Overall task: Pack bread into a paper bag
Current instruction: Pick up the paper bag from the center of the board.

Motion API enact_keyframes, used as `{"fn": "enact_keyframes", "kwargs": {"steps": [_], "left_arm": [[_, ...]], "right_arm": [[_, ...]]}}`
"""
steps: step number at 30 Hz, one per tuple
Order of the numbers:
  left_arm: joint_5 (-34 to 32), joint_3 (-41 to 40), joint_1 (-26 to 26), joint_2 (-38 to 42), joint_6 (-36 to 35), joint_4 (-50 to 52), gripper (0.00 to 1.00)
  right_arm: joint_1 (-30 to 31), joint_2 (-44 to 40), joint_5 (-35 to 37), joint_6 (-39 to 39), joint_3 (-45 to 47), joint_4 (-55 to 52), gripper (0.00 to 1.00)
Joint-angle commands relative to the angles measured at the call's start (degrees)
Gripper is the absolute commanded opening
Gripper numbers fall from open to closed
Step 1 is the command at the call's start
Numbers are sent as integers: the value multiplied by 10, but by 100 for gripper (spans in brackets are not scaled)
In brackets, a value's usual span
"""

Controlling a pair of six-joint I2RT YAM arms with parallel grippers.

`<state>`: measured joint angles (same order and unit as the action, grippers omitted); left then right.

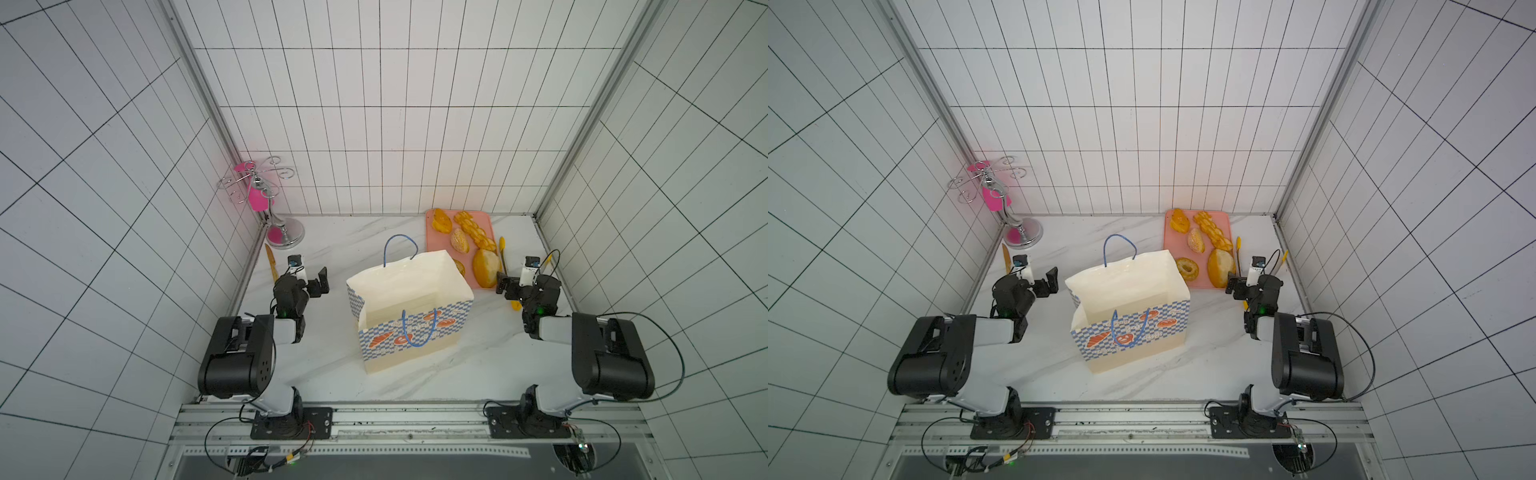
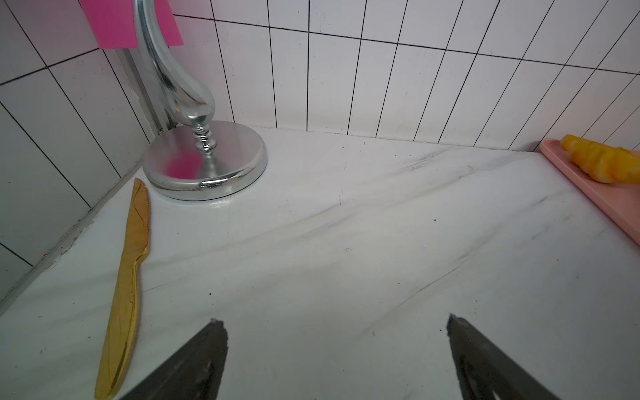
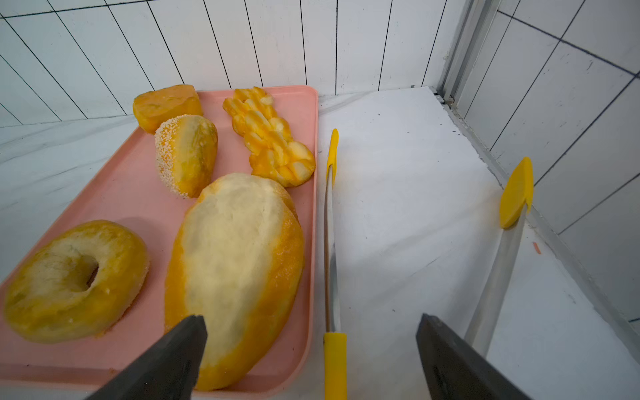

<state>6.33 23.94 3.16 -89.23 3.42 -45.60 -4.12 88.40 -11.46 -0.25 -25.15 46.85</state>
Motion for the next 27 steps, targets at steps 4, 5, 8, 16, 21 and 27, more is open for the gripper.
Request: {"fn": "enact_keyframes", "kwargs": {"steps": [4,5,8,16,21,27], "left_arm": [[6,2,2,1,-4,-11,99],[6,2,2,1,-4,-11,99],[7,2,2,1,-4,-11,99],[7,1,2,1,-4,-11,99],[5,1,2,2,-4,-25,99],[51,77,2,121,-11,188,98]], "right_arm": [[3,-1,6,-2,8,7,99],[3,-1,6,-2,8,6,99],[3,-1,6,-2,8,6,99],[3,-1,6,-2,8,7,99],[3,-2,6,-1,9,8,99],[6,-73,33,18,-150,-306,99]]}}
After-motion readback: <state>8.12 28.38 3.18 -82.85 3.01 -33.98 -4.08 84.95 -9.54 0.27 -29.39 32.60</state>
